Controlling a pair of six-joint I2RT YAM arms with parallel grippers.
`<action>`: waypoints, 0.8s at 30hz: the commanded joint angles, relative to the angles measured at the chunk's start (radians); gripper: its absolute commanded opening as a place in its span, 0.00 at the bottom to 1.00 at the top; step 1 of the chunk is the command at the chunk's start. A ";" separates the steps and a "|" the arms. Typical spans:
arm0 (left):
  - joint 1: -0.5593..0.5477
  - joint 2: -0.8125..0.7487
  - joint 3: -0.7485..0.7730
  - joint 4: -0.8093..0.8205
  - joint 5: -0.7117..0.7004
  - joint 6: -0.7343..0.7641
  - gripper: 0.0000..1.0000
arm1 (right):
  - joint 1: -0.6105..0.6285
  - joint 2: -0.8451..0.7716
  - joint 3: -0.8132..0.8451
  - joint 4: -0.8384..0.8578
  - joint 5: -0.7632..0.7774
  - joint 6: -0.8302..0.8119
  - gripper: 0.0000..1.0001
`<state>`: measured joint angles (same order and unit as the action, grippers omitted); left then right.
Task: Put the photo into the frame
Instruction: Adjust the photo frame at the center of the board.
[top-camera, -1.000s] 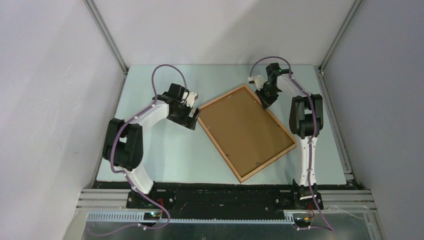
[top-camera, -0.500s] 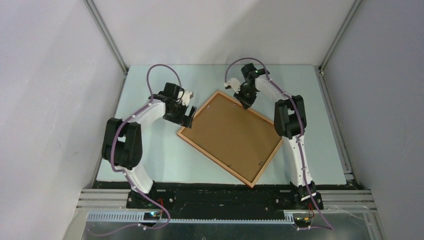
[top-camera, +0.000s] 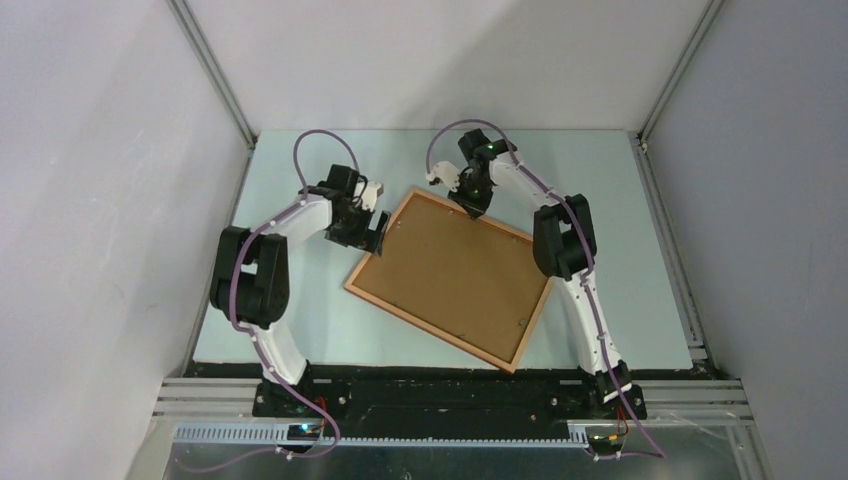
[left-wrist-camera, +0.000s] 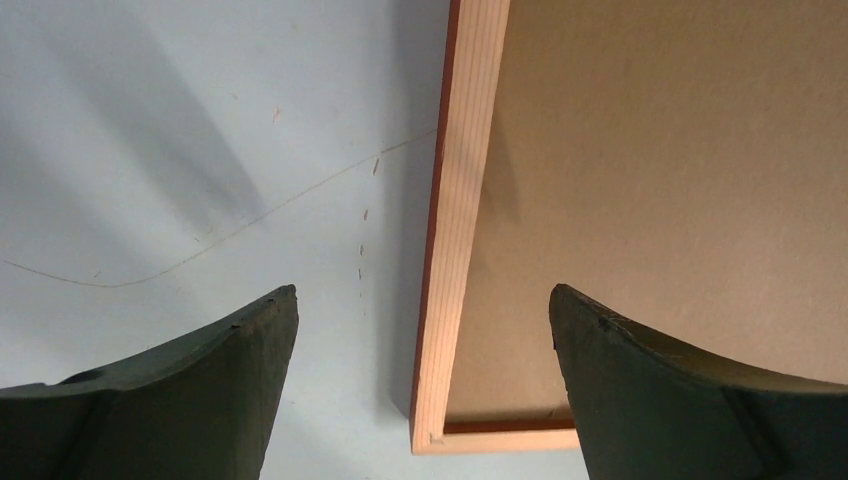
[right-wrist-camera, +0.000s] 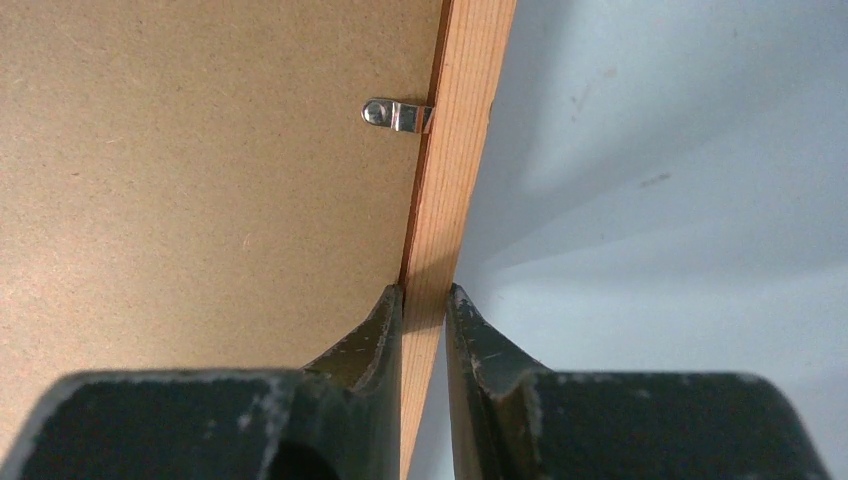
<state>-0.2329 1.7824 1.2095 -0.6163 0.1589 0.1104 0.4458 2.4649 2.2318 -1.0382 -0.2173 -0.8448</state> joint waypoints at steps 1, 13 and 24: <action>0.019 0.012 0.053 0.006 0.004 -0.035 1.00 | 0.050 0.046 0.031 0.063 -0.028 -0.039 0.00; 0.092 -0.012 0.045 -0.003 0.056 -0.045 1.00 | 0.110 0.036 0.022 0.088 -0.046 0.027 0.00; 0.123 -0.028 0.013 -0.007 0.056 -0.058 1.00 | 0.149 -0.008 -0.050 0.153 -0.084 0.124 0.09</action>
<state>-0.1211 1.7996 1.2304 -0.6170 0.1955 0.0750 0.5591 2.4622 2.2135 -0.9588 -0.2405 -0.7715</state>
